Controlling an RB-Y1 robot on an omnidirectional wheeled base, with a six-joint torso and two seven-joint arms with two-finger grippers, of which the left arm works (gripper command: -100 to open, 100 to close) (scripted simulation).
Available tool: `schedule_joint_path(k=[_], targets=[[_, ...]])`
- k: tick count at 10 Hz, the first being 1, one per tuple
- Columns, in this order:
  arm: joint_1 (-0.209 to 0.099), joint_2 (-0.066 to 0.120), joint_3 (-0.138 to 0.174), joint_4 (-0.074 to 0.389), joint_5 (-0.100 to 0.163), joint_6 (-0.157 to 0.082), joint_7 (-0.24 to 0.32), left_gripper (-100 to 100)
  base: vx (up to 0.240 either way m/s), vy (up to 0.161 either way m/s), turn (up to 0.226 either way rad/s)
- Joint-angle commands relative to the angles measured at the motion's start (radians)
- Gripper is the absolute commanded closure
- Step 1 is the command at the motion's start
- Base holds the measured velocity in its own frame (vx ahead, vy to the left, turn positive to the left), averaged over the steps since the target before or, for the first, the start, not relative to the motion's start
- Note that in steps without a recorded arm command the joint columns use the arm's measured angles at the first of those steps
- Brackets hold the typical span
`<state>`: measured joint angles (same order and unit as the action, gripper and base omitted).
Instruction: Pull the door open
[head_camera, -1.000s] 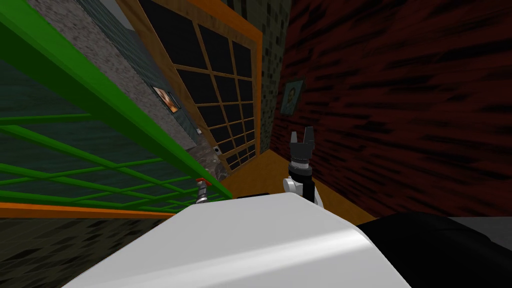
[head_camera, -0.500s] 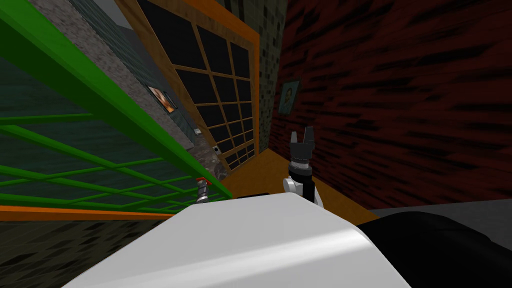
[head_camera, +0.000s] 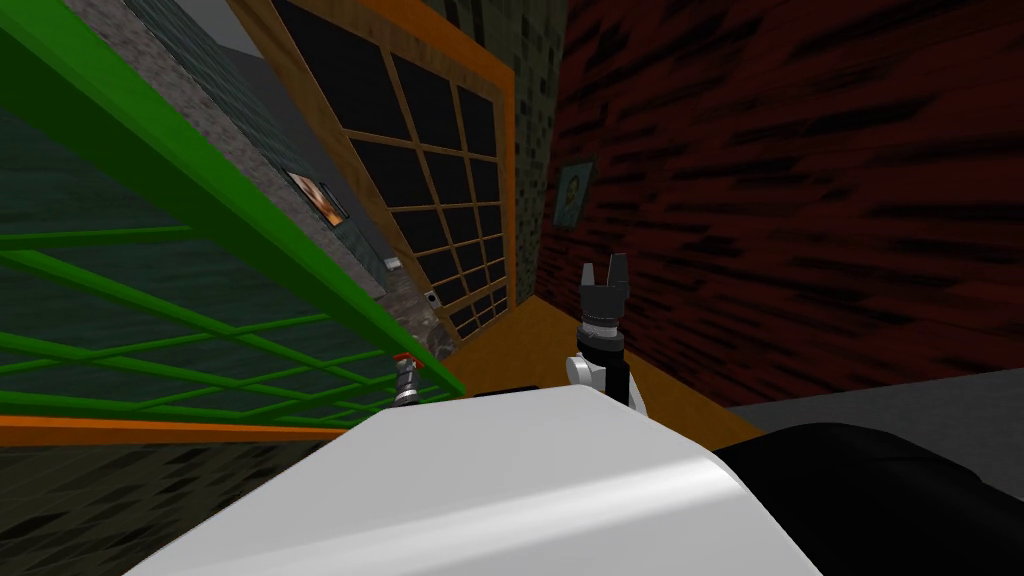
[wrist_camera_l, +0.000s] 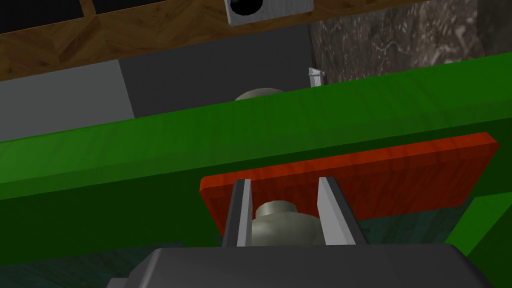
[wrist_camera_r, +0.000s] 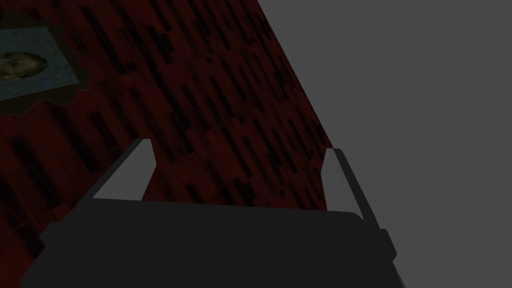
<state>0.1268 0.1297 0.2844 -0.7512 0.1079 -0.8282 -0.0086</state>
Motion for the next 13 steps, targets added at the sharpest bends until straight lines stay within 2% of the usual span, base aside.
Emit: schedule_joint_path(k=[1,2,3,5,6,7,10,12,13], targets=[[0.003,0.020,0.000,0.014,0.029,0.001,0.050,100,-0.058,0.025,-0.053],[0.000,0.026,-0.018,0.013,0.046,-0.001,0.078,100,-0.070,0.029,-0.072],[0.000,0.026,-0.018,0.013,0.046,-0.001,0.095,100,-0.065,0.020,-0.043],[-0.008,0.038,-0.055,0.013,0.081,-0.005,0.159,100,-0.083,0.025,-0.069],[-0.008,0.038,-0.055,0.013,0.081,-0.005,0.177,100,-0.055,0.028,-0.048],[-0.012,0.044,-0.075,0.013,0.099,-0.007,0.213,100,-0.054,0.017,-0.060],[-0.012,0.044,-0.075,0.013,0.099,-0.007,0.219,100,-0.020,0.015,-0.009],[-0.019,0.056,-0.113,0.012,0.135,-0.011,0.290,100,-0.062,0.027,-0.072],[-0.019,0.056,-0.113,0.012,0.135,-0.011,0.303,100,-0.079,0.025,-0.066]])
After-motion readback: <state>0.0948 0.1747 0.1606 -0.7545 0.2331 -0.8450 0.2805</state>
